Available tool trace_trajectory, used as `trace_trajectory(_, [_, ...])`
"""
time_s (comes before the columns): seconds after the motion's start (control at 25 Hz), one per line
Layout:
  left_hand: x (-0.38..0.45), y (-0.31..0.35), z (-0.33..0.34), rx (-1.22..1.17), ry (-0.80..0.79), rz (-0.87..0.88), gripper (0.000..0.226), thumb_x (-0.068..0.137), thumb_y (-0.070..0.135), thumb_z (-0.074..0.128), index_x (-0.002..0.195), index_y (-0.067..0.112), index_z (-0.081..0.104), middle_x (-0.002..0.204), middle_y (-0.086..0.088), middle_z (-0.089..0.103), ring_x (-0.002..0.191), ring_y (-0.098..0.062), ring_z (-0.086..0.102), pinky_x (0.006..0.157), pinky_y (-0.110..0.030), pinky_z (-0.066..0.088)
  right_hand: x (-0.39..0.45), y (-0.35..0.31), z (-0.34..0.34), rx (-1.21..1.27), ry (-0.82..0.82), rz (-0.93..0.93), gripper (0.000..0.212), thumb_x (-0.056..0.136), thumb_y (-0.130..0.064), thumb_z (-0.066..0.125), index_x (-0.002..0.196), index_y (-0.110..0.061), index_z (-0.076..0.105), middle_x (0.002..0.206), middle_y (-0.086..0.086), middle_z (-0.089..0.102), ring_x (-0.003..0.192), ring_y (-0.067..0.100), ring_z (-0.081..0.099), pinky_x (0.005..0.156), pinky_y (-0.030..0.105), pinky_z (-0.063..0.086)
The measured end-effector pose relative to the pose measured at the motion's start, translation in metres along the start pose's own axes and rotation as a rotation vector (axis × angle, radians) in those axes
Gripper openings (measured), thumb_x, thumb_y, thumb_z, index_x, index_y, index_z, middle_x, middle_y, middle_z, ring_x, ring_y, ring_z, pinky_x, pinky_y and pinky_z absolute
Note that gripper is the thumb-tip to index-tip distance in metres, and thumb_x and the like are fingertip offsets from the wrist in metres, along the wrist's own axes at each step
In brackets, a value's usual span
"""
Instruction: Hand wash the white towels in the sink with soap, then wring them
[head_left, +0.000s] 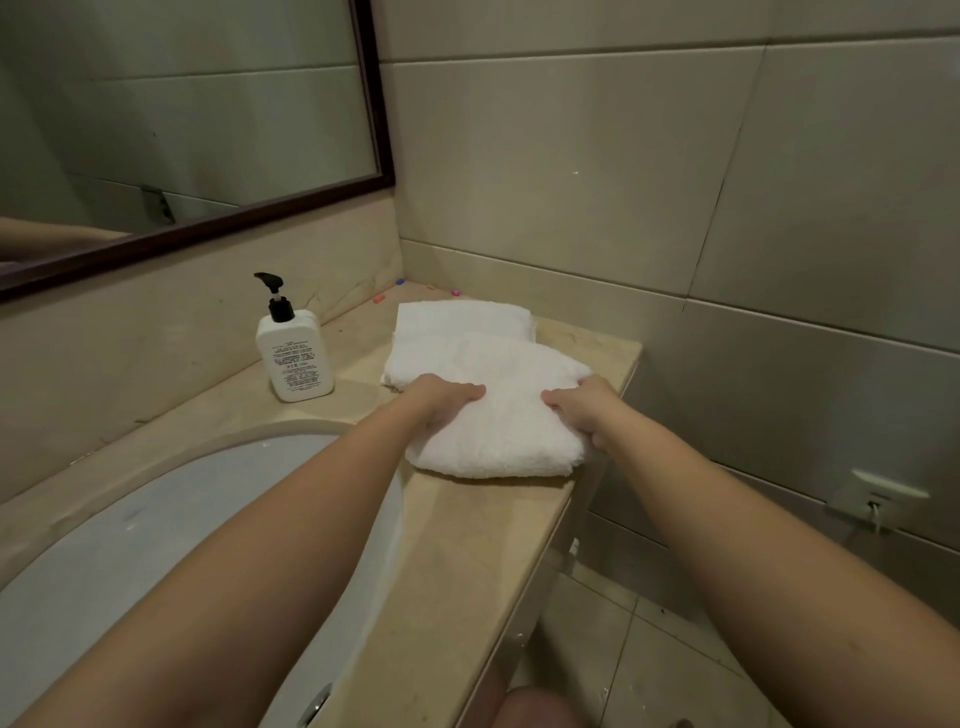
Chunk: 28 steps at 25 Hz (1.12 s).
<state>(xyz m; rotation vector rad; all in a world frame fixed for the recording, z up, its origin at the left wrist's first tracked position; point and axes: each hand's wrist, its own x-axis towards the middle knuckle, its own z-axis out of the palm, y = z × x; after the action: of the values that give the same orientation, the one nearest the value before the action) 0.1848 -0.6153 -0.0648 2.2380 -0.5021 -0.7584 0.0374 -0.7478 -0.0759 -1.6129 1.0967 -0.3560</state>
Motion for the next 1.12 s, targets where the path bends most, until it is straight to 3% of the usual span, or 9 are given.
trace_trajectory(0.16, [-0.005,-0.002,-0.003,-0.277,-0.022,0.112,0.066,0.091,0.041,0.070,0.143,0.009,0.047,0.140,-0.007,0.056,0.113,-0.024,0.054,0.098,-0.039,0.046,-0.009,0.003,0.004,0.013,0.021,-0.119,0.061,0.099,-0.028,0.055,0.152,-0.021,0.024,0.138,0.010,0.048,0.108,0.029,0.051,0.092,0.040,0.047])
trace_trajectory(0.32, [-0.014,0.002,-0.017,-0.467,0.038,0.233,0.029,0.092,0.032,0.069,0.114,0.016,0.060,0.117,-0.006,0.069,0.102,-0.025,0.066,0.095,-0.045,0.055,-0.018,-0.015,-0.005,0.122,0.068,-0.312,0.054,0.100,-0.022,0.056,0.148,-0.019,0.032,0.122,-0.002,0.047,0.107,0.021,0.049,0.088,0.036,0.043])
trace_trajectory(0.52, [-0.005,0.028,-0.050,-0.614,0.108,0.362,0.032,0.095,0.026,0.066,0.124,0.019,0.057,0.108,0.000,0.067,0.090,-0.015,0.065,0.068,-0.031,0.052,-0.006,-0.063,-0.005,0.221,0.116,-0.454,0.046,0.096,-0.021,0.063,0.137,-0.016,0.043,0.117,-0.002,0.053,0.105,0.021,0.057,0.087,0.038,0.049])
trace_trajectory(0.72, [0.054,0.040,-0.078,-0.578,0.166,0.331,0.048,0.094,0.036,0.068,0.137,0.020,0.052,0.118,0.001,0.064,0.101,-0.019,0.064,0.077,-0.036,0.053,0.057,-0.101,0.020,0.166,0.120,-0.475,0.048,0.094,-0.026,0.066,0.135,-0.015,0.045,0.126,0.003,0.057,0.115,0.027,0.058,0.101,0.044,0.048])
trace_trajectory(0.8, [0.083,0.035,-0.081,-0.457,0.167,0.261,0.056,0.096,0.042,0.065,0.144,0.016,0.047,0.129,-0.002,0.061,0.110,-0.024,0.061,0.088,-0.039,0.051,0.085,-0.100,0.036,0.068,0.088,-0.430,0.051,0.095,-0.029,0.065,0.139,-0.013,0.044,0.132,0.007,0.056,0.122,0.029,0.055,0.102,0.038,0.045])
trace_trajectory(0.92, [0.115,0.018,-0.070,0.140,0.320,0.173,0.074,0.099,0.053,0.055,0.154,0.009,0.033,0.155,-0.013,0.041,0.139,-0.032,0.042,0.111,-0.041,0.037,0.108,-0.086,0.055,-0.295,0.161,-0.386,0.061,0.098,-0.033,0.060,0.150,-0.013,0.034,0.150,0.014,0.042,0.136,0.034,0.042,0.108,0.040,0.035])
trace_trajectory(1.0, [0.117,0.016,-0.062,0.332,0.479,0.355,0.065,0.102,0.045,0.049,0.156,0.014,0.032,0.163,-0.011,0.028,0.150,-0.031,0.025,0.121,-0.041,0.020,0.106,-0.089,0.062,-0.586,0.339,-0.594,0.055,0.102,-0.030,0.052,0.152,-0.018,0.034,0.157,0.013,0.032,0.143,0.032,0.030,0.114,0.043,0.027])
trace_trajectory(1.08, [0.116,0.014,-0.055,0.406,0.389,0.558,0.053,0.106,0.040,0.042,0.156,0.024,0.035,0.167,-0.007,0.023,0.154,-0.025,0.017,0.125,-0.040,0.012,0.105,-0.092,0.068,-0.730,0.229,-0.755,0.051,0.106,-0.035,0.039,0.154,-0.022,0.033,0.164,0.010,0.023,0.151,0.027,0.018,0.120,0.043,0.016])
trace_trajectory(1.12, [0.116,0.012,-0.052,0.448,0.305,0.561,0.054,0.107,0.044,0.036,0.158,0.028,0.031,0.169,-0.004,0.018,0.156,-0.022,0.011,0.126,-0.042,0.009,0.105,-0.089,0.071,-0.796,0.114,-0.721,0.054,0.106,-0.041,0.032,0.157,-0.024,0.027,0.167,0.007,0.016,0.154,0.024,0.009,0.123,0.043,0.009])
